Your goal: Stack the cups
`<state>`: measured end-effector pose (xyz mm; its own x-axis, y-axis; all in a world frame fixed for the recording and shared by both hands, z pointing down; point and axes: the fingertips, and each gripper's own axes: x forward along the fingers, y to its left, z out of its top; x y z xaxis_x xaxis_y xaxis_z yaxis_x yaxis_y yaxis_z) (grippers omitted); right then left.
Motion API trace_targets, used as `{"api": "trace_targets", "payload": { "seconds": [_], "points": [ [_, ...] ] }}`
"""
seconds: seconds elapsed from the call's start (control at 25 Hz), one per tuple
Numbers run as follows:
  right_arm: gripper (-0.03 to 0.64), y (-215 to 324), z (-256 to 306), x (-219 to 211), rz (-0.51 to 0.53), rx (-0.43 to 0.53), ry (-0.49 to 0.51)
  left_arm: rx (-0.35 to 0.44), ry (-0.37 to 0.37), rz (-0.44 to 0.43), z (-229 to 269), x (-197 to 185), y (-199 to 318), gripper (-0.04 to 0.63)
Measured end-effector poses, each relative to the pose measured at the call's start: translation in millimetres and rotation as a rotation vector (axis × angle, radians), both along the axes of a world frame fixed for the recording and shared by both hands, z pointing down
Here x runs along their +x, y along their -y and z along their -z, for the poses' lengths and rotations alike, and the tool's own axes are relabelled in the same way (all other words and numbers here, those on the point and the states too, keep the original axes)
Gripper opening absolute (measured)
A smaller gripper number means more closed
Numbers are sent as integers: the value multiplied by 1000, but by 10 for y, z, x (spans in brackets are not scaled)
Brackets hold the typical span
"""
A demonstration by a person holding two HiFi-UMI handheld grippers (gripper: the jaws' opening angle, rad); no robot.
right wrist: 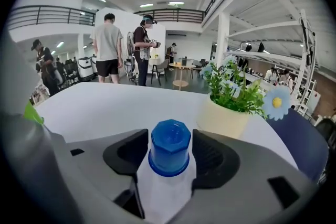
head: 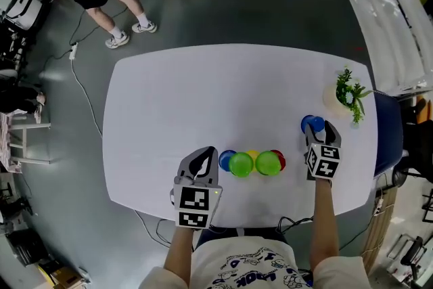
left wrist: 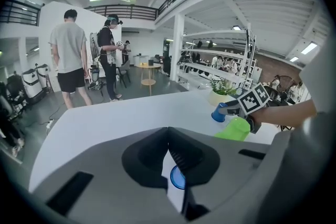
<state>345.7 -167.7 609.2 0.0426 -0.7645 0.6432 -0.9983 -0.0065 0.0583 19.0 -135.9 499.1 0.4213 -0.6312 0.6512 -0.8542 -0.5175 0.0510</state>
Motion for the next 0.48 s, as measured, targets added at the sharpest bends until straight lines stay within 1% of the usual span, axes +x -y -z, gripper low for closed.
{"api": "trace_targets", "payload": {
  "seconds": [0.04, 0.08, 0.2, 0.32, 0.4, 0.48],
  "points": [
    [260, 15, -23, -6, 0, -4, -6, -2, 1, 4, -10, -13, 12, 14],
    [252, 27, -26, -17, 0, -2, -13, -4, 0, 9, -20, -30, 20, 14],
    [249, 25, 86, -47, 2, 30, -36, -8, -4, 21, -46, -67, 11, 14],
    [247, -18, 402, -143, 18, 94, -26, -5, -7, 28, -19, -89, -6, 14],
    [247, -62, 685, -283, 44, 131, -1, 1, -14, 34, 43, -117, 6, 14],
    [247, -138, 931, -459, 82, 149, 21, 13, -20, 38, 95, -133, 18, 14]
  ]
}}
